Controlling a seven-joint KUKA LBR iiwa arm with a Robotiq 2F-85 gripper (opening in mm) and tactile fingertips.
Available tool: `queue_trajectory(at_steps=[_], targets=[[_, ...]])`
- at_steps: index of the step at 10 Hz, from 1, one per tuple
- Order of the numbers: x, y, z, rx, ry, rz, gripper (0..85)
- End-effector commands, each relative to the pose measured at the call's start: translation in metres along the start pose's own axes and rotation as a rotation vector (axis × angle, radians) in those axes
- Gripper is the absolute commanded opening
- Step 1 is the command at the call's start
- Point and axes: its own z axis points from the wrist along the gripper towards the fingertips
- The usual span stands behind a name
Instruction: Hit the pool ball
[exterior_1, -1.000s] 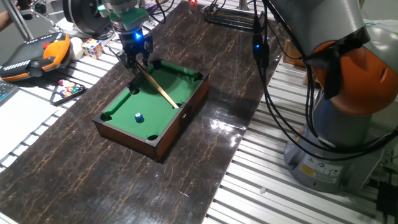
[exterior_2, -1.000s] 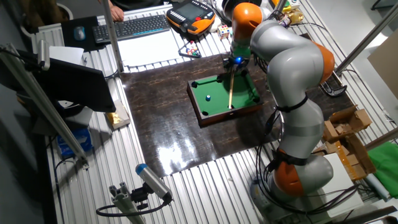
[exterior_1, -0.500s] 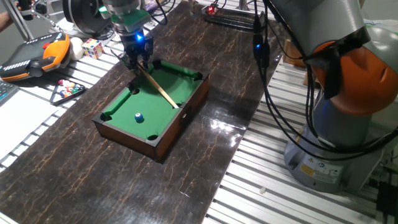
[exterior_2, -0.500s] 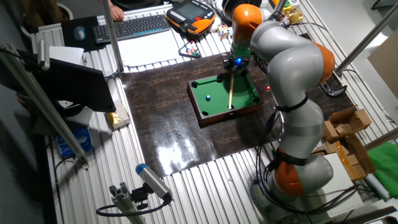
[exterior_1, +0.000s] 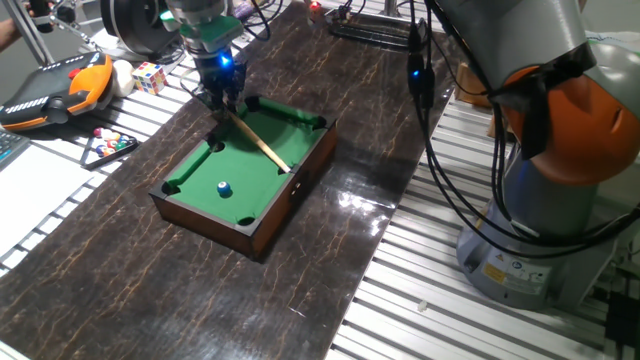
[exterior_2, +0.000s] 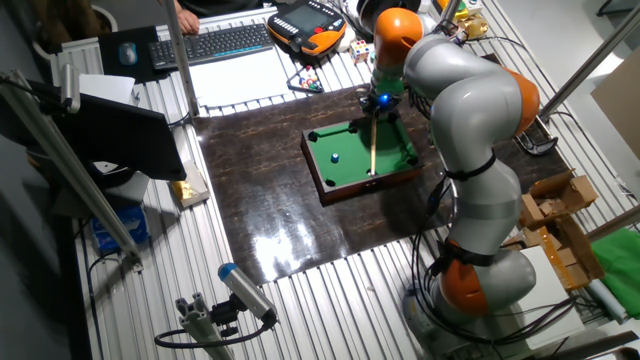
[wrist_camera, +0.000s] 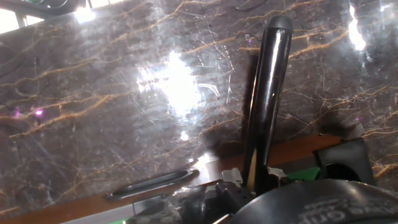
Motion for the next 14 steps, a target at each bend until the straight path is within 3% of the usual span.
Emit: queue_trajectory(at_steps=[1, 3, 6, 9, 12, 14], targets=[[-0.001, 0.0, -0.004, -0.012, 0.007, 0.017, 0.7], [-0.006, -0.003, -0.015, -0.011, 0.015, 0.045, 0.7], [-0.017, -0.014, -0.03, -0.038, -0.001, 0.16, 0.7], [-0.023, -0.018, -0.037, -0.017, -0.022, 0.312, 0.7], [-0.026, -0.022, -0.045, -0.018, -0.003, 0.433, 0.7], [-0.029, -0.025, -0.049, -0.051, 0.01, 0.544, 0.7]])
